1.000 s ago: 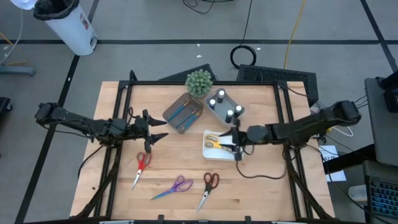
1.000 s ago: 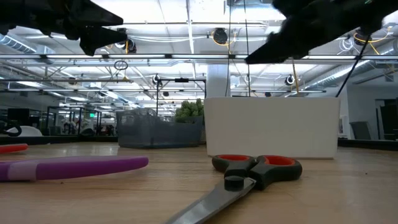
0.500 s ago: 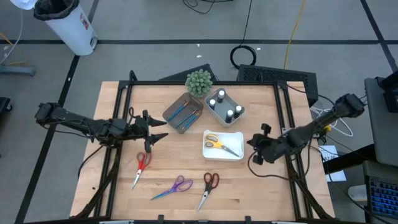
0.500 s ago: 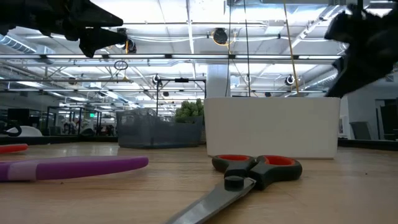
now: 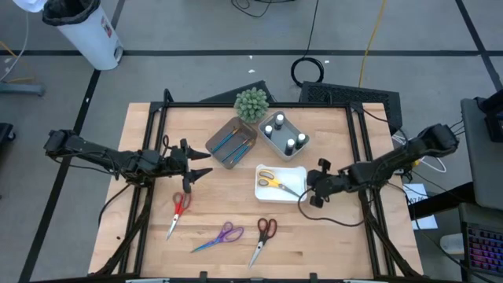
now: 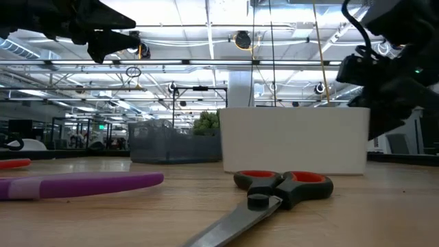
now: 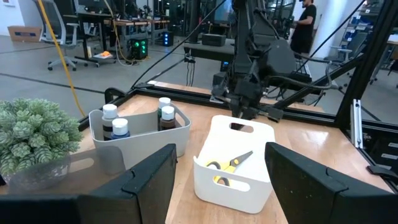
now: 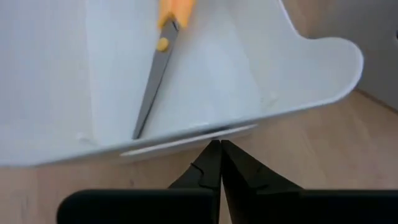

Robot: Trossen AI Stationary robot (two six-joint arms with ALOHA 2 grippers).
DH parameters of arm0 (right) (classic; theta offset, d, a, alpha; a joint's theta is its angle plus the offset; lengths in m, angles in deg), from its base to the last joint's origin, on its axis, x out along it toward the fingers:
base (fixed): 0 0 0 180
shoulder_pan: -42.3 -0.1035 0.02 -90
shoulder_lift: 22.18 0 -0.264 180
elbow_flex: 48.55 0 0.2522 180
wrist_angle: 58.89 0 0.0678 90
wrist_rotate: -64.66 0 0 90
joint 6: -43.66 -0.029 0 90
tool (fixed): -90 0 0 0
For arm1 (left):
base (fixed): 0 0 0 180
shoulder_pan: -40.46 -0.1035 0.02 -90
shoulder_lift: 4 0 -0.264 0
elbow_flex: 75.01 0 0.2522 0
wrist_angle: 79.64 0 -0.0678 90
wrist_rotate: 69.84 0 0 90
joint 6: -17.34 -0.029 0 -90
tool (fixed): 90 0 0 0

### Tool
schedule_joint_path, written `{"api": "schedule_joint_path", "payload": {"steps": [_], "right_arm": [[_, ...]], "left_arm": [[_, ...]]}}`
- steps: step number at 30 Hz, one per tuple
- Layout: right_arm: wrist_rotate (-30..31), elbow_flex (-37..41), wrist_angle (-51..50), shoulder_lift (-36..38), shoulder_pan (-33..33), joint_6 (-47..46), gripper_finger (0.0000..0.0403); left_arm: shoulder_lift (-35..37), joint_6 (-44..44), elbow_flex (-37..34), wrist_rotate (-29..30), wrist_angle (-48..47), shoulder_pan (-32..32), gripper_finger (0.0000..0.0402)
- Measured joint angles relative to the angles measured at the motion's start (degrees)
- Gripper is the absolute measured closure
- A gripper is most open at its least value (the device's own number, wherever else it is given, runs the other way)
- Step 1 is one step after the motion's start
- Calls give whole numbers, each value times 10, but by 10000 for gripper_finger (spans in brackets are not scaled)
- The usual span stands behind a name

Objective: Pick & Place Paint Supplies
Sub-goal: Adjust the white bin, then put the red scissors into the white bin

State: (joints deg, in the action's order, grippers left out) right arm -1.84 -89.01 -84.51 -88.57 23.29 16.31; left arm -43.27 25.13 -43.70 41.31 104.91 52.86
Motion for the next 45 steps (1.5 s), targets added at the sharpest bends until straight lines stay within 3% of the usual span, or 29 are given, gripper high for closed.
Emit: {"api": "schedule_joint_path", "payload": {"steps": [7,15,21,25,29,33,40,45], "right_arm": [[-13,0,70,-18,35,47,402],[-13,0,74,-14,40,47,402],[-13,0,70,7,40,50,397],[-13,0,70,29,40,60,398],[-12,0,69,53,40,60,400],[-11,0,73,76,40,63,401],[7,0,86,123,40,71,402],[6,0,105,142,40,72,402]], "left_arm": [[0,1,0,0,0,0,149],[-2,76,0,-1,-6,0,149],[-10,108,1,-103,-20,16,149],[-46,118,34,-99,-150,64,149],[-109,231,89,-67,-310,94,149],[-184,333,138,-92,-422,112,149],[-299,505,191,-188,-523,122,149],[-344,568,196,-201,-533,112,149]]}}
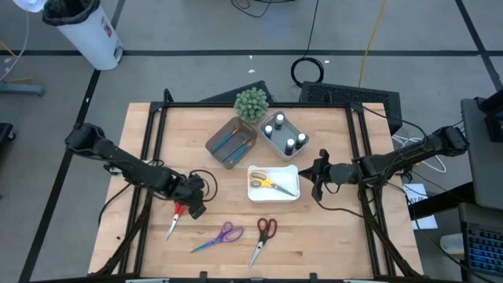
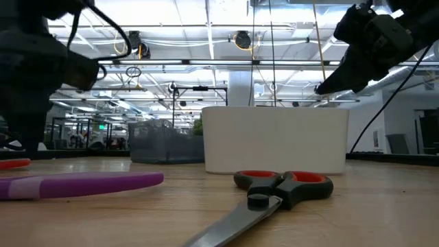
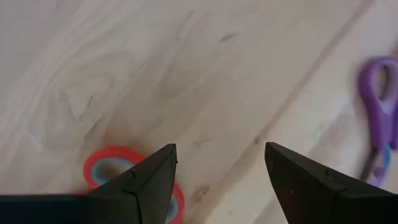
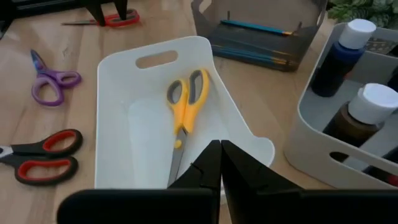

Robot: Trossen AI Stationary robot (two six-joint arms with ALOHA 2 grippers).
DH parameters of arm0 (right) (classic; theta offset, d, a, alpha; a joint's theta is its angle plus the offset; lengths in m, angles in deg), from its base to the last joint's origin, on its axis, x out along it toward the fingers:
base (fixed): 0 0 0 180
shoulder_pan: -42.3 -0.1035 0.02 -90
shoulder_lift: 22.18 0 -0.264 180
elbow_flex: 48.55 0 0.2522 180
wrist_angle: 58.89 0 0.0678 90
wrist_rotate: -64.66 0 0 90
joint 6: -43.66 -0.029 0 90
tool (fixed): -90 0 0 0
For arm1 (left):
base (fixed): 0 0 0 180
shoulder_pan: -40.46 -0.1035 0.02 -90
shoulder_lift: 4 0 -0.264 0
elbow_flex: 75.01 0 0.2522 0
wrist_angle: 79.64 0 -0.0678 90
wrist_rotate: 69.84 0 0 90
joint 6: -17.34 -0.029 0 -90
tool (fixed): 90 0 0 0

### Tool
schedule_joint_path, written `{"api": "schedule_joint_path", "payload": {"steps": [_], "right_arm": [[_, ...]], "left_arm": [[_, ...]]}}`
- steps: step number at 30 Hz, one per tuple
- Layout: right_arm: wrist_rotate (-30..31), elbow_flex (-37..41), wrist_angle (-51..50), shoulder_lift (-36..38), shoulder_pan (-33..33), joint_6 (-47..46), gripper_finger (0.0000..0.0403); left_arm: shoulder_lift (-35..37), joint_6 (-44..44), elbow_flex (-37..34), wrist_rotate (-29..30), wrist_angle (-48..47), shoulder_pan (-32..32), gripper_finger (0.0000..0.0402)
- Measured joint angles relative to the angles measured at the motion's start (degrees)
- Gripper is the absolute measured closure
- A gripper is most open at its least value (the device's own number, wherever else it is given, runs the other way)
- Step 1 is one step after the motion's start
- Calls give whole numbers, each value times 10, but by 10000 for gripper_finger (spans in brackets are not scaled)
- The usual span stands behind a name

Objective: Pick & Place Paint Supplies
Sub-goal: Put the red scissors into the white bin

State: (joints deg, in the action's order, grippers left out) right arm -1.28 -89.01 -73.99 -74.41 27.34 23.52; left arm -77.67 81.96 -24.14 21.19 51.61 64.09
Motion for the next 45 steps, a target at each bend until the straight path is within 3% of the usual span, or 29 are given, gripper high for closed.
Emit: {"api": "schedule_joint_path", "payload": {"steps": [8,20,25,34,45], "right_arm": [[-1,0,-2,2,0,10,402],[-1,0,-2,1,0,14,401],[-1,0,-2,-9,0,14,402],[-2,0,-2,-22,0,14,402],[-2,0,-2,-22,0,14,401]], "left_arm": [[-45,59,0,-64,-23,-16,149],[-39,48,1,-196,-53,-79,149],[-39,72,1,-169,-107,-87,149],[-47,94,1,-43,-113,-78,149],[-126,84,4,-65,-55,-79,149]]}}
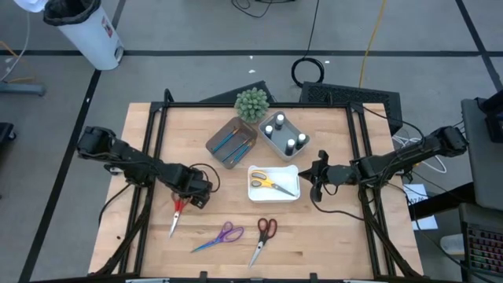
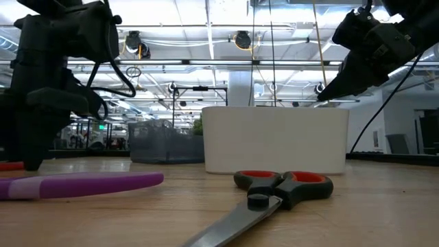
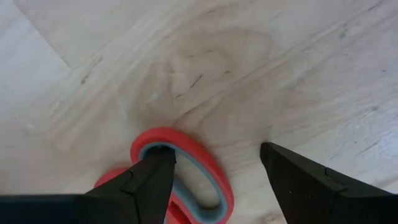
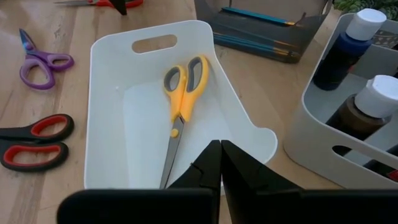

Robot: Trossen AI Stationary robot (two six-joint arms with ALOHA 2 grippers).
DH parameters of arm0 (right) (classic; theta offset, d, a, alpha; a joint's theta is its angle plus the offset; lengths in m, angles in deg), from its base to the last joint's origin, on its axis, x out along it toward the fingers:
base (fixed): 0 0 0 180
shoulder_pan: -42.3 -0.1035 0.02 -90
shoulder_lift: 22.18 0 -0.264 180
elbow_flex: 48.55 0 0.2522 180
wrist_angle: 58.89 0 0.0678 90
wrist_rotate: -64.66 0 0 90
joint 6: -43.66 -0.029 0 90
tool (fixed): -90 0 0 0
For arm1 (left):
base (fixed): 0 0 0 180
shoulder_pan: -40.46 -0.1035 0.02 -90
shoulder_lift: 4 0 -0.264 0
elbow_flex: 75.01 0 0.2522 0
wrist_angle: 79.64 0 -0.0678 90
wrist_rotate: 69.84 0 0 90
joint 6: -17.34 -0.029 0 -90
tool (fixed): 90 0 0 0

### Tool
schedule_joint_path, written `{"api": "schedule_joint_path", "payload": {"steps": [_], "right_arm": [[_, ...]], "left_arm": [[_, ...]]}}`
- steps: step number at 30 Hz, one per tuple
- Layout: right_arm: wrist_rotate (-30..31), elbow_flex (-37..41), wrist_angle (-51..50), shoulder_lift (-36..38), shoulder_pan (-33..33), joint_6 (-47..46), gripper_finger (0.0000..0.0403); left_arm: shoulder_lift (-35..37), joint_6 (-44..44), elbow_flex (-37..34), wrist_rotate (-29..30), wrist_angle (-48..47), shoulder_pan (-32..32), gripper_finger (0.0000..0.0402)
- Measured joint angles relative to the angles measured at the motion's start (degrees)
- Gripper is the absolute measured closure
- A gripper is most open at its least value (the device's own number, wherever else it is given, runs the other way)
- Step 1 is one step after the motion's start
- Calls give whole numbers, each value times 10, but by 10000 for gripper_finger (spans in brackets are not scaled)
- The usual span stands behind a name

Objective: Pick & Place Paint Supplies
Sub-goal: Put the red scissors into the white bin

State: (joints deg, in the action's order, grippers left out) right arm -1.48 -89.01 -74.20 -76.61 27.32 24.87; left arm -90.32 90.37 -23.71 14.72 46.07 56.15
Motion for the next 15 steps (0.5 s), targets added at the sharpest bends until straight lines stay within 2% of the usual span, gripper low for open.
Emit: {"api": "schedule_joint_path", "payload": {"steps": [4,7,10,15], "right_arm": [[0,0,0,0,0,0,402],[0,0,0,0,0,0,401],[0,0,0,0,0,0,401],[0,0,0,0,0,0,401]], "left_arm": [[-7,1,1,-13,-7,-10,150],[4,5,-1,-14,-13,-11,164],[18,9,-4,-14,-7,-11,202],[28,10,-5,1,-1,-10,288]]}}
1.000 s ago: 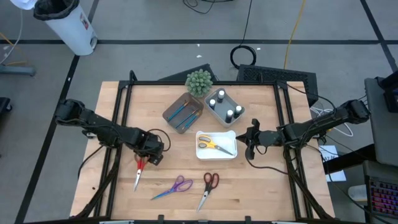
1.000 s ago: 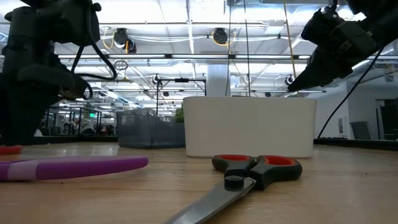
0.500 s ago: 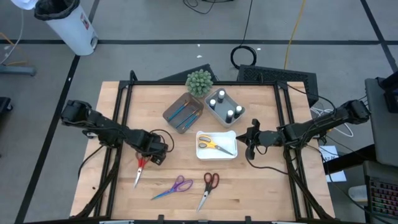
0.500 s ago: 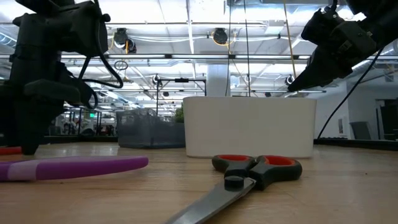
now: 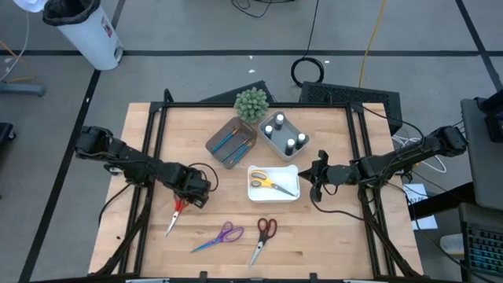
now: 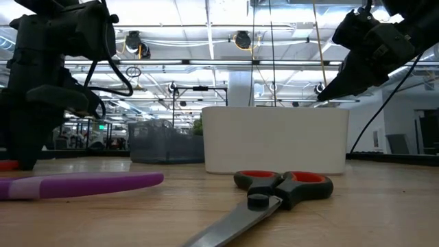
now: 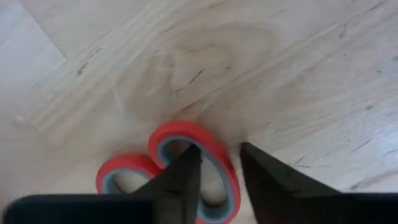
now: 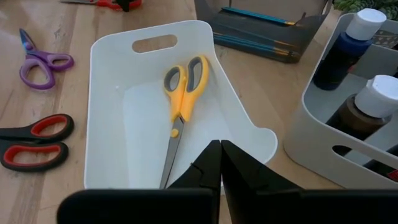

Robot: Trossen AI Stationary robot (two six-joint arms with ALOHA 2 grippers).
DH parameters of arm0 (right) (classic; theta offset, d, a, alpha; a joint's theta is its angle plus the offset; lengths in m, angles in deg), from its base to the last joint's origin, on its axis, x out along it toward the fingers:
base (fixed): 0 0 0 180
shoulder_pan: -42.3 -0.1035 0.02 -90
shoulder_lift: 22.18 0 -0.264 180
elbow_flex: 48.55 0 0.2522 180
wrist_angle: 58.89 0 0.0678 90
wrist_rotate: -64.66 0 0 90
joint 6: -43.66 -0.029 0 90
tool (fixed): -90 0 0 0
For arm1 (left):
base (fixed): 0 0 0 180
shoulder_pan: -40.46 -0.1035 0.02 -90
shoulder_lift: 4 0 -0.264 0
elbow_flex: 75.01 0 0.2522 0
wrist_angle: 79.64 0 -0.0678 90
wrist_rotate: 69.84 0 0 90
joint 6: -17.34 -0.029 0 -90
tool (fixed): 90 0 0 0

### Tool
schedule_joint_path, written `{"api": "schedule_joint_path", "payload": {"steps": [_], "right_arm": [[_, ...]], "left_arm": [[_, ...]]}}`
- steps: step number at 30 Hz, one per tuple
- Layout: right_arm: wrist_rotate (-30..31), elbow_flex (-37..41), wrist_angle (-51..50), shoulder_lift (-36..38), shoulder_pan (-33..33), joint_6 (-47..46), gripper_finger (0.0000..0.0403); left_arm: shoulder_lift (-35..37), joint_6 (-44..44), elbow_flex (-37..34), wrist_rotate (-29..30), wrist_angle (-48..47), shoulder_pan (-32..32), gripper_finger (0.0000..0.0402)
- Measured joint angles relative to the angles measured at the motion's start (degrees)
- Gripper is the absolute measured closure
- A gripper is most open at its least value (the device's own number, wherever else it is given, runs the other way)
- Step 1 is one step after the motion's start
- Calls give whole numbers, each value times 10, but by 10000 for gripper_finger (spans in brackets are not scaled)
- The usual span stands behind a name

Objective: Pick & Place Paint Supplies
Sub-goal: Put the red scissors into the white bin

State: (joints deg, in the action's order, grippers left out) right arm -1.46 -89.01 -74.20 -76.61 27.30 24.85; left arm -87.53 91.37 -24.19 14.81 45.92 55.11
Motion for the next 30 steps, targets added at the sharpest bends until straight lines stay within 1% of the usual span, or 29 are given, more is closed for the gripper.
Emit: {"api": "schedule_joint_path", "payload": {"steps": [2,5,8,11,14,16,19,25,27,30], "right_arm": [[0,0,0,0,0,0,401],[0,0,0,0,0,-2,402],[0,0,0,0,0,-2,401],[0,0,0,0,0,-2,402],[0,0,1,0,0,-2,402],[0,0,2,0,0,-2,401],[0,0,3,0,0,-2,402],[0,0,11,0,0,-1,401],[0,0,21,0,0,1,402],[-2,0,50,0,0,13,402]], "left_arm": [[0,-9,0,9,2,0,317],[0,-54,0,3,5,-4,354],[1,-77,5,1,1,-4,384],[17,-100,13,7,-2,-1,383],[26,-128,46,19,6,5,370],[47,-143,66,46,-3,19,371],[62,-173,110,82,-7,35,385],[83,-261,204,207,-5,71,385],[83,-298,230,250,12,81,376],[84,-374,259,305,65,91,370]]}}
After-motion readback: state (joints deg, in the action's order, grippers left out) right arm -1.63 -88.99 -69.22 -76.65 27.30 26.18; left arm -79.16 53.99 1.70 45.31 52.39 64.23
